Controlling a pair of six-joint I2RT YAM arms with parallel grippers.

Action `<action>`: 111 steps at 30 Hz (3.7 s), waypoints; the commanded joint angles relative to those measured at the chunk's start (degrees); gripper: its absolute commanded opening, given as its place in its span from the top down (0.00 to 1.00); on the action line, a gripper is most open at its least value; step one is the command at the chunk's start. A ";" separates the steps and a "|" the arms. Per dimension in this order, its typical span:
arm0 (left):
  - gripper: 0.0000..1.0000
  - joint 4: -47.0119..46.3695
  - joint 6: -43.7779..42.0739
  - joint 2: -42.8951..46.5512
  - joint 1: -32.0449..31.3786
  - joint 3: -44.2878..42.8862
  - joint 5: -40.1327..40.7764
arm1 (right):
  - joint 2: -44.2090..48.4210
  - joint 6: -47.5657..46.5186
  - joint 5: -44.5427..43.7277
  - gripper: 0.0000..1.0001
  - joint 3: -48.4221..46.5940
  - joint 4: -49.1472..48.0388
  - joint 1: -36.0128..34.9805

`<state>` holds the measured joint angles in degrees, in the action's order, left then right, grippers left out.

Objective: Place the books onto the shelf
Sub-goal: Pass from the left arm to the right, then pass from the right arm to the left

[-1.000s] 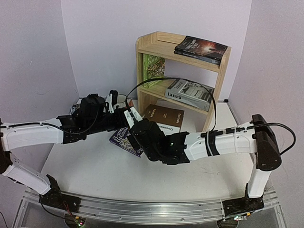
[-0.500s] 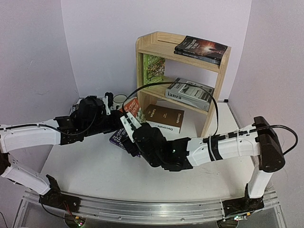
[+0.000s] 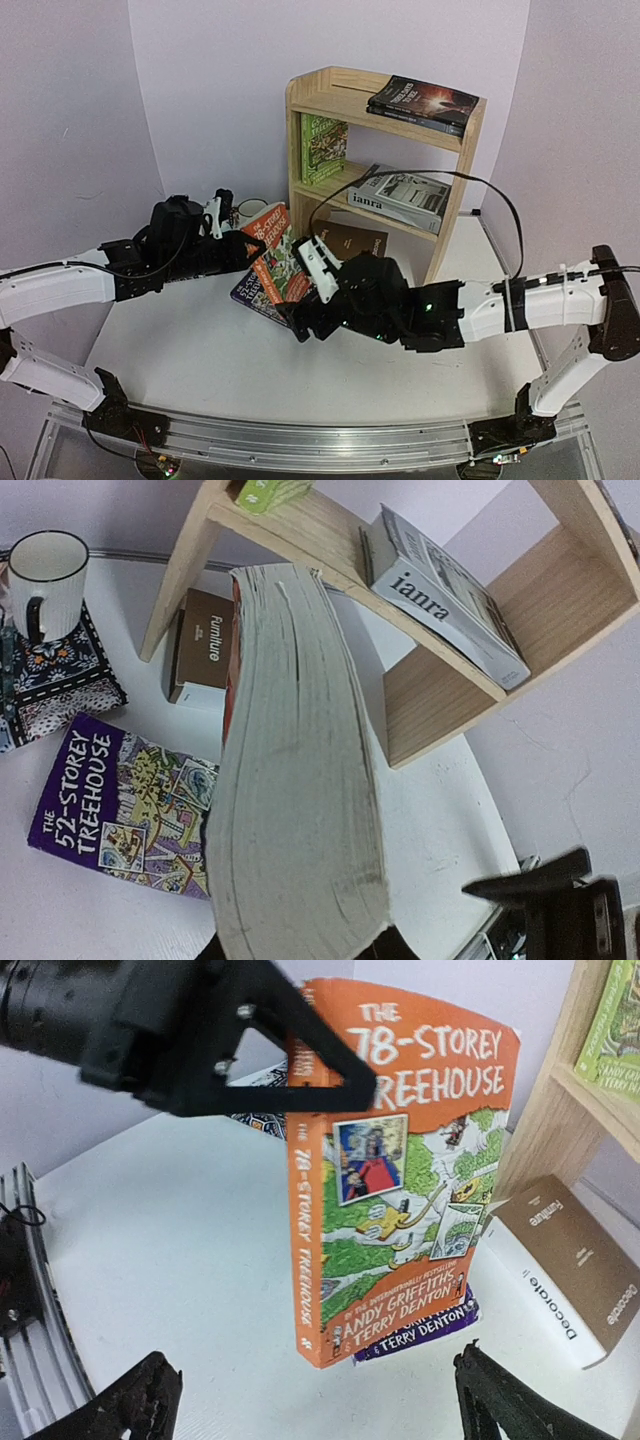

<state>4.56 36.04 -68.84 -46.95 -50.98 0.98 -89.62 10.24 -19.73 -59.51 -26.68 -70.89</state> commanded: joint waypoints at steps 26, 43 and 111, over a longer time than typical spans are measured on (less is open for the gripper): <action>0.99 -12.42 -5.03 7.40 0.13 -6.67 -43.42 | 20.87 12.85 38.96 0.02 7.86 9.99 16.90; 0.96 -15.57 -5.22 8.31 0.20 -7.84 -45.68 | 22.04 19.33 49.37 0.60 11.71 0.20 18.05; 1.00 -17.59 -8.59 0.26 0.00 0.55 -28.65 | 21.02 23.11 32.74 0.16 12.81 -15.97 18.23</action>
<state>-10.07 29.02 -71.21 -46.75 -50.42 -30.10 -71.29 35.85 15.09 -45.26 -37.56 -52.53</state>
